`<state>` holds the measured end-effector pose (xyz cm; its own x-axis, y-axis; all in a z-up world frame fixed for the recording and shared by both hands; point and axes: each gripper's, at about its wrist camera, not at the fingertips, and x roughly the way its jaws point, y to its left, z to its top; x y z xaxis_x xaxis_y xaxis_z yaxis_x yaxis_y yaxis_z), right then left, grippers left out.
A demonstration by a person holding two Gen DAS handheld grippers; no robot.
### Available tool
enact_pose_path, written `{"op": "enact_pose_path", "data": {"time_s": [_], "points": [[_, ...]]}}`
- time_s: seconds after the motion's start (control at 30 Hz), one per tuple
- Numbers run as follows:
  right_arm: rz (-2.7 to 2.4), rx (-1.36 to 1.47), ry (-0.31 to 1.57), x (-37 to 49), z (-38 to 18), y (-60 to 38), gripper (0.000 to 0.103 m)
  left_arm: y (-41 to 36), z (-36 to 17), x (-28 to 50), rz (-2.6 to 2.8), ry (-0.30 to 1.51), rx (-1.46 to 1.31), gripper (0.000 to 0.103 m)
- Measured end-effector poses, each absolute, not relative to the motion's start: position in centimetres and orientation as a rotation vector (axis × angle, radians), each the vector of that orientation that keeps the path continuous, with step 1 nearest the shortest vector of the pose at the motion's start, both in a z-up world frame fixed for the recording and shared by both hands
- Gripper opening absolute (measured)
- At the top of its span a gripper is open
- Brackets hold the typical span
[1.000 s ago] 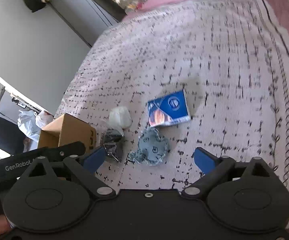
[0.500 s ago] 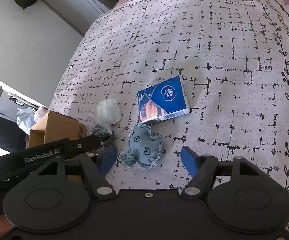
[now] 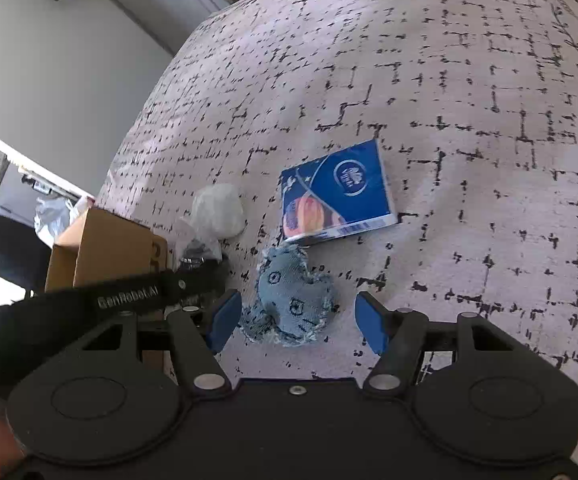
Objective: Organize soft objects
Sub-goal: 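Grasp the grey-blue plush with the right gripper while the left gripper grasps the black mesh bag, then carry the plush with the right gripper while the left gripper carries the black bag to the box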
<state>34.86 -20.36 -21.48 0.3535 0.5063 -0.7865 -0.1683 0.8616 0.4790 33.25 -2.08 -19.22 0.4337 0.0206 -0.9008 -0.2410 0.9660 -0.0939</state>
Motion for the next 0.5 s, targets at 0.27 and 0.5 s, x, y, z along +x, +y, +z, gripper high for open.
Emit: {"op": "enact_pose_path", "data": {"time_s": [0.27, 0.5], "points": [[0.434, 0.257, 1.110, 34.5, -22.0, -19.4, 0.032, -1.9, -18.3, 32.7, 0.132, 1.078, -0.237, 0.020], [0.442, 0.215, 1.064, 34.4, -21.4, -19.2, 0.017, -2.0, -17.2, 31.2, 0.122, 1.040, -0.257, 0.020]]}}
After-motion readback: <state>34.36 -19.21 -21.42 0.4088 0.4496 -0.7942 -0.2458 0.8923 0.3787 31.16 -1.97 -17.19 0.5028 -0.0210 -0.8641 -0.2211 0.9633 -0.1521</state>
